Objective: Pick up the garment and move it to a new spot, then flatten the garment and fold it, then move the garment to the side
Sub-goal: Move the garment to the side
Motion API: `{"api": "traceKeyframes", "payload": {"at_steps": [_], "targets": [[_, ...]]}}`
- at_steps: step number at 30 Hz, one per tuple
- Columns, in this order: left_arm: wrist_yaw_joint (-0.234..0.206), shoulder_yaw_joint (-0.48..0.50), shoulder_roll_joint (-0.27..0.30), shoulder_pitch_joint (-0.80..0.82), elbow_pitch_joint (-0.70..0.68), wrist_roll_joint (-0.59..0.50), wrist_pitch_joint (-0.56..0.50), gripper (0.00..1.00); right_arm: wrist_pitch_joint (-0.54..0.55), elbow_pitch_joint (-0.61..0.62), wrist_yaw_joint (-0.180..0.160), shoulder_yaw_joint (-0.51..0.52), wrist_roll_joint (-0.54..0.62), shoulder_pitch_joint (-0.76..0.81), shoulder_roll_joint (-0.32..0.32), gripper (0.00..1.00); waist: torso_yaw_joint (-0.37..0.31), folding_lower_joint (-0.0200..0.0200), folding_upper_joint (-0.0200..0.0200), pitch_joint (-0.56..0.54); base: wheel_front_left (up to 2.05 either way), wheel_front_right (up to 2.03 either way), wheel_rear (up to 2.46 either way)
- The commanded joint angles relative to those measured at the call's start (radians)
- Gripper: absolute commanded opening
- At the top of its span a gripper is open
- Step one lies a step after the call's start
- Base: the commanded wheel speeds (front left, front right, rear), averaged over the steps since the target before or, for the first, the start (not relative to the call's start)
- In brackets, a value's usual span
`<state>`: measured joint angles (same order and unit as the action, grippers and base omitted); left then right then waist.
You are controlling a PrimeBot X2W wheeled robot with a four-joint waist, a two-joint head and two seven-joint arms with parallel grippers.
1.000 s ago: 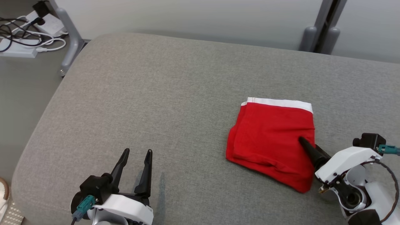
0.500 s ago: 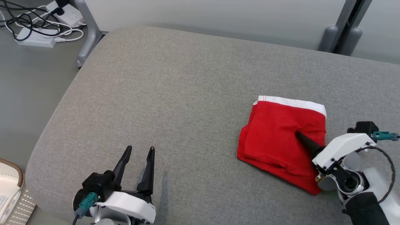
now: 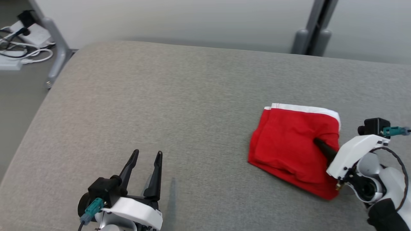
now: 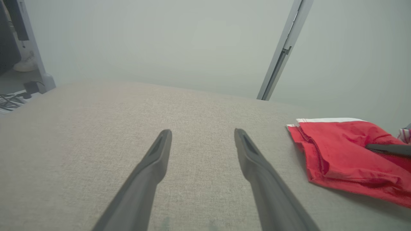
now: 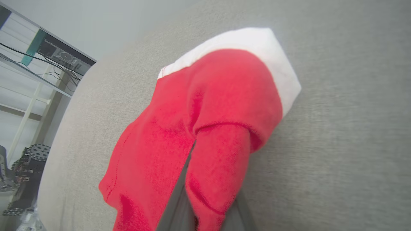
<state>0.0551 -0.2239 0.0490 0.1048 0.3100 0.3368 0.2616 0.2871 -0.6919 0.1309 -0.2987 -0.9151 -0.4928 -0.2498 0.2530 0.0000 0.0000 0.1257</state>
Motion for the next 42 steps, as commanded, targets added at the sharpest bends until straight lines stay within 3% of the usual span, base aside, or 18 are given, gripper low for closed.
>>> {"api": "traceKeyframes", "payload": {"at_steps": [1, 10, 22, 27, 29, 35, 42], "targets": [[0.003, -0.001, 0.004, 0.007, -0.003, -0.006, 0.004, 1.00, 0.000, 0.007, -0.001, -0.009, 0.013, -0.003, -0.021, 0.00, -0.042, 0.0000, 0.0000, 0.006, 0.00, 0.00, 0.00], [0.017, -0.040, 0.004, 0.086, -0.025, -0.029, 0.004, 1.00, -0.008, 0.112, -0.001, -0.135, 0.126, -0.065, -0.223, 0.00, -0.176, 0.0000, 0.0000, 0.082, 0.00, 0.00, 0.00], [0.045, -0.069, 0.004, 0.247, -0.020, -0.058, 0.004, 1.00, -0.031, 0.338, -0.001, -0.213, 0.157, -0.237, -0.503, 0.00, -0.296, 0.0000, 0.0000, 0.257, 0.00, 0.00, 0.00], [0.053, -0.076, 0.004, 0.301, -0.016, -0.058, 0.004, 1.00, 0.009, 0.377, -0.001, -0.232, 0.155, -0.281, -0.636, 0.00, -0.306, 0.0000, 0.0000, 0.317, 0.00, 0.00, 0.00], [0.054, -0.077, 0.005, 0.308, -0.015, -0.057, 0.004, 1.00, 0.011, 0.379, -0.001, -0.235, 0.159, -0.285, -0.660, 0.00, -0.304, 0.0000, 0.0000, 0.328, 0.00, 0.00, 0.00], [0.062, -0.076, 0.004, 0.346, -0.003, -0.045, 0.004, 1.00, -0.017, 0.303, -0.001, -0.241, 0.164, -0.282, -0.793, 0.00, -0.259, 0.0000, 0.0000, 0.398, 0.00, 0.00, 0.00], [0.066, -0.058, 0.006, 0.357, 0.009, -0.050, 0.001, 1.00, -0.054, 0.253, -0.001, -0.289, 0.237, -0.285, -0.884, 0.00, -0.204, 0.0000, 0.0000, 0.453, 0.00, 0.00, 0.00]]}}
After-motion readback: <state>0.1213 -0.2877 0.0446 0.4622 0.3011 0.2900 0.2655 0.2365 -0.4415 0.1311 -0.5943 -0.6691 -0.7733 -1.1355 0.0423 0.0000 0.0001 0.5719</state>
